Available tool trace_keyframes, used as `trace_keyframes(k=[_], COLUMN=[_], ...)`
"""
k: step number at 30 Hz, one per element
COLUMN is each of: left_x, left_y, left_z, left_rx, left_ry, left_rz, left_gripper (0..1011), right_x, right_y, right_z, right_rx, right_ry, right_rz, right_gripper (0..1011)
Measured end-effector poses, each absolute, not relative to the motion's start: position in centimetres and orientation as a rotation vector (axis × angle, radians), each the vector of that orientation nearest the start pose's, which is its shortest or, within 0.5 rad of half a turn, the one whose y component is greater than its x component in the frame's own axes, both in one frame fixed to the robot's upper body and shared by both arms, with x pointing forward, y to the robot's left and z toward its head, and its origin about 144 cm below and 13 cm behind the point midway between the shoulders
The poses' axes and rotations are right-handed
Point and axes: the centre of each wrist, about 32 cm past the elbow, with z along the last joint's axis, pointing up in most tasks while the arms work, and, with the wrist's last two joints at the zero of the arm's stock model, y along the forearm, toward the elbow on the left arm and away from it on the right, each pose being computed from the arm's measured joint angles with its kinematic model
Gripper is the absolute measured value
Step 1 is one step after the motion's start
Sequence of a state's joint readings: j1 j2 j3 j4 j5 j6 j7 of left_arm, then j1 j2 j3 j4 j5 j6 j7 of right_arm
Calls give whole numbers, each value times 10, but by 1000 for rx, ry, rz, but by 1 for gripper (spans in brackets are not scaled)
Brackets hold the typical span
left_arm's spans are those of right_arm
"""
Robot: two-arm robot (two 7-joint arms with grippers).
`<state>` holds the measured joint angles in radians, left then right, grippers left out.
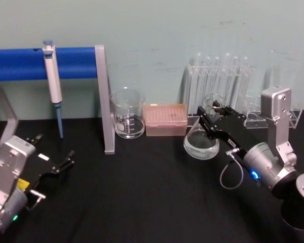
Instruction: Grasp the erlenmeyer flask with one hand, shake it three times, then place it back.
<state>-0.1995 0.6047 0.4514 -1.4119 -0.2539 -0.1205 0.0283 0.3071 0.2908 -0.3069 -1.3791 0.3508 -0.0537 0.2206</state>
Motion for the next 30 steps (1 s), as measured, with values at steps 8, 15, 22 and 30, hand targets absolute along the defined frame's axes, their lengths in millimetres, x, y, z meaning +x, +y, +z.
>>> trace_keyframes(k=[8, 15, 22, 30], left_x=[489, 489, 489, 489], left_y=[310, 310, 310, 310], left_z=[1140, 1140, 1140, 1140], left_rx=[304, 304, 305, 305], left_ry=[-285, -285, -285, -285], left_rz=[1248, 1248, 1248, 1248], left_gripper=[1001, 1001, 1001, 1001], right_x=[536, 539, 540, 540], right_y=[-233, -223, -216, -210], right_z=[1181, 1183, 1185, 1185], right_rx=[49, 31, 16, 7], right_ry=[-82, -117, -139, -153], right_rz=[-1056, -926, -814, -718], right_gripper=[452, 452, 452, 452])
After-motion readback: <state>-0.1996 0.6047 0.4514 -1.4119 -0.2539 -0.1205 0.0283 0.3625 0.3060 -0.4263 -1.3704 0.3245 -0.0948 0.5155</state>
